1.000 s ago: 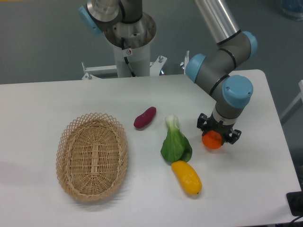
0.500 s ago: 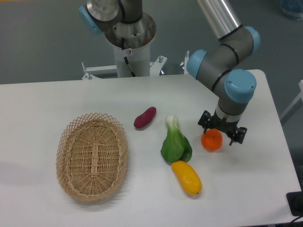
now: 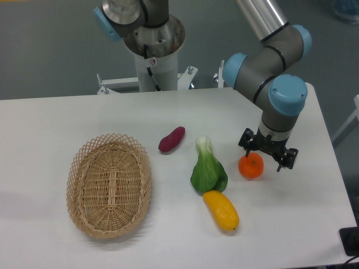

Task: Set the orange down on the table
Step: 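Raise the open gripper away from the orange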

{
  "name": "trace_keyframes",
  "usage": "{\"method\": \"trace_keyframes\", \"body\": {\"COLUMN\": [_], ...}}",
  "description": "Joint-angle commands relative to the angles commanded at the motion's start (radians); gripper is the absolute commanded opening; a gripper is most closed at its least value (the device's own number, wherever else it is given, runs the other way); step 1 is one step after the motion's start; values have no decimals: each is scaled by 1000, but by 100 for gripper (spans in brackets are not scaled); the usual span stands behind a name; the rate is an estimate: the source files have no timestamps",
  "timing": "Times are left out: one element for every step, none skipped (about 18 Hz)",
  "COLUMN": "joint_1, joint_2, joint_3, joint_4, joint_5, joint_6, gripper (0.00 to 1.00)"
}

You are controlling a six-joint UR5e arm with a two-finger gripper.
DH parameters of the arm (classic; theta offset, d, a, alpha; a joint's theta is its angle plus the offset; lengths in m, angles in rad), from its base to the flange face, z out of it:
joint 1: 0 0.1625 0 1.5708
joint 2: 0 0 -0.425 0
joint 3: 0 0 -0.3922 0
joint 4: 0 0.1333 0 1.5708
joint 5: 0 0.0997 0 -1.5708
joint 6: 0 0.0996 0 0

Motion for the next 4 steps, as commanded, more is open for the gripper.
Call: {"method": "trace_keyframes", "body": {"joint_1": [0,0,0,0], "joint_2": [-2,0,-2,-2], "joint_3": [-2,-2,3,3], "joint_4": [0,0,0,0], "joint_5": [0,0,0,2], "joint_6": [0,2,2,2], "gripper": [100,100,100,100]}}
